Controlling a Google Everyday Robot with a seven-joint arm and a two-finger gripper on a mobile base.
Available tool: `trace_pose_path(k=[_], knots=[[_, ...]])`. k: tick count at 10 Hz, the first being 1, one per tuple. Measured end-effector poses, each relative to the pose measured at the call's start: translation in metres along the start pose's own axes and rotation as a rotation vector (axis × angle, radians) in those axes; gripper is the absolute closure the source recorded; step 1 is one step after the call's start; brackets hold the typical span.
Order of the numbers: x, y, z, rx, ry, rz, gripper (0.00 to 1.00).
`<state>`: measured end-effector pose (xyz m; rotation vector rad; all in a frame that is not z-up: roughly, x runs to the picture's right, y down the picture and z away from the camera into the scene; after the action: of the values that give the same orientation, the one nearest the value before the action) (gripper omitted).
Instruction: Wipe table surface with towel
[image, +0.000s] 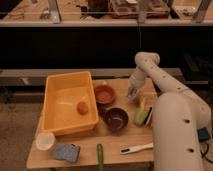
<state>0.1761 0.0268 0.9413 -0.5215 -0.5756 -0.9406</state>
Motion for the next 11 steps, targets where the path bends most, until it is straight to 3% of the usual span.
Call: trace_pose_path(k=[3, 4, 6, 7, 10, 11], knots=[[0.005, -0.002, 0.022, 0.062, 0.069, -0.044, 0.96], [0.0, -0.008, 0.02, 0.132, 0.128, -0.099, 0.96], [-0.003, -0.012, 0.012, 0.222, 0.173, -0.177, 0.96], [-0.002, -0.021, 0.016, 0.236, 0.149, -0.2, 0.96], [0.016, -0.025, 0.016, 0.24, 0.096, -0.101, 0.96], [0.015, -0.033, 0.013, 0.246, 0.091, -0.11, 0.96]])
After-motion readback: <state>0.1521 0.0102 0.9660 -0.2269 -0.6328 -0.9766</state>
